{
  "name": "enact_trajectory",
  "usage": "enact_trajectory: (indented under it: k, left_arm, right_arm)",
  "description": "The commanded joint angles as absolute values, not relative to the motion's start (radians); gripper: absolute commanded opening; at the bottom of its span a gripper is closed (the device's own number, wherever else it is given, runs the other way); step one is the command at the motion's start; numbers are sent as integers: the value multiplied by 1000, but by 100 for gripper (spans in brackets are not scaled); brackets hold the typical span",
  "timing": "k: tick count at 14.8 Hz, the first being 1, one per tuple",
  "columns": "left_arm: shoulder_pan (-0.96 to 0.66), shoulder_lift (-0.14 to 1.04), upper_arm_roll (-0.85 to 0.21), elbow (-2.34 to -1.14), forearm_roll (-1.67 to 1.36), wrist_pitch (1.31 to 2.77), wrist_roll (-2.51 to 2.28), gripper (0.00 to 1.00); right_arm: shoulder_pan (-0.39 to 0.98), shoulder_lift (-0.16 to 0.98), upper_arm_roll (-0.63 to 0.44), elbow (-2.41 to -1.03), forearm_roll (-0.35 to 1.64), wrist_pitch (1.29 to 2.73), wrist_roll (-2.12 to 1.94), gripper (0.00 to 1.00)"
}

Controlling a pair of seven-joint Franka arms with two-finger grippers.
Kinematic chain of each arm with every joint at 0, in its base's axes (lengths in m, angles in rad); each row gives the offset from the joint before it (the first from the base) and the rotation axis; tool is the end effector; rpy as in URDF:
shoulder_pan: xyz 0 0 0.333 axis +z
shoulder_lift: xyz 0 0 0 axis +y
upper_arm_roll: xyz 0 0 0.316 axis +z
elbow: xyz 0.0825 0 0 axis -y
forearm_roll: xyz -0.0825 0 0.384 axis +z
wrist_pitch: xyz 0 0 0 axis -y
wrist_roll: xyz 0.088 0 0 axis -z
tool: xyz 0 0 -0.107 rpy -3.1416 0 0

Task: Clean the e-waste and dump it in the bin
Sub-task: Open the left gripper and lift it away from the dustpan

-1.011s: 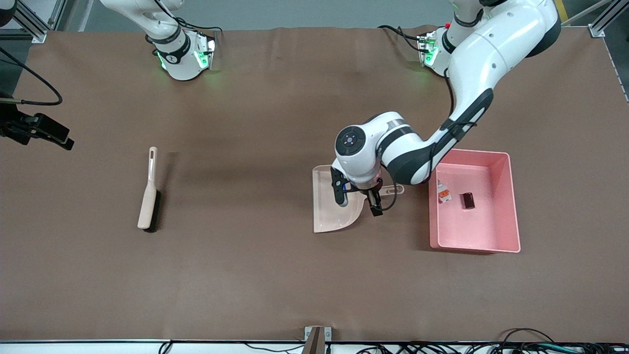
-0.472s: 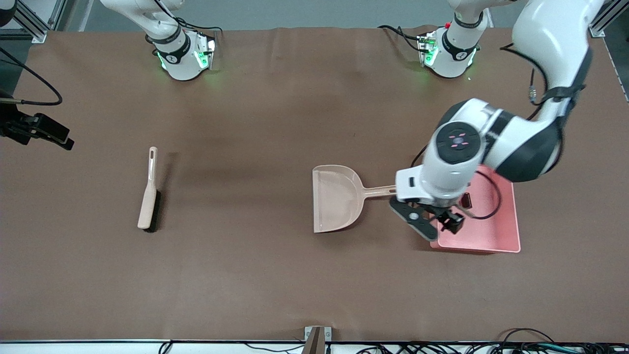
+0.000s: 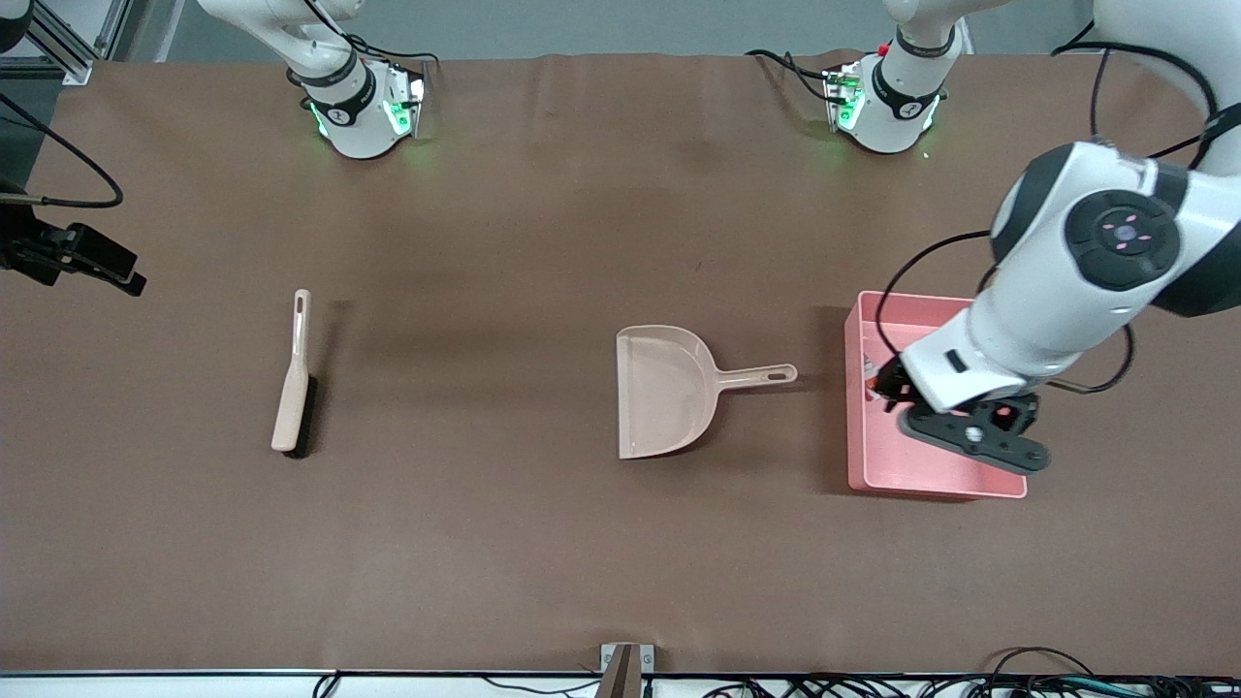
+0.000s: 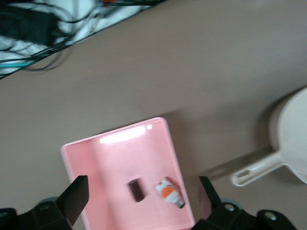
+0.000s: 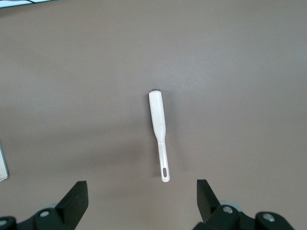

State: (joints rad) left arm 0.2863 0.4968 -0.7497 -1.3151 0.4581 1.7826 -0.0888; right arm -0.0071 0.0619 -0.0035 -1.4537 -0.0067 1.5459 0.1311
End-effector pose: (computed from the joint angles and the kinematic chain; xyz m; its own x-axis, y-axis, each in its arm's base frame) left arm 0.6693 -0.1700 0.5179 0.9246 -0.3662 0.1052 -0.3545 -0.9280 -0.1150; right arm 0.5719 -0.0067 0.6426 0.9895 -0.1414 0.0309 -0.1415 -0.9899 0.0029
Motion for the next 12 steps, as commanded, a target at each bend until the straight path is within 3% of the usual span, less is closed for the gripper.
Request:
enact_trajectory:
  k: [1,4,7,12]
  left_arm:
    - [247,369,-633,-1348,324,1741,-98,100]
    - [154,255,-404,-1356,102,1640,-121,100]
    - [59,148,-241,-1426,75,1620,-101,100]
    - [34,-58,-144,-1627,12,1617,-49,100]
  right_arm:
    - [-15,46,2,-1468,-3,1545,126,100]
    - [-15,46,2,-1468,-3,1543,126,100]
    - [-15,46,2,-1468,-3,1543,127,100]
    - [-15,46,2,-1468,-3,1543,127,100]
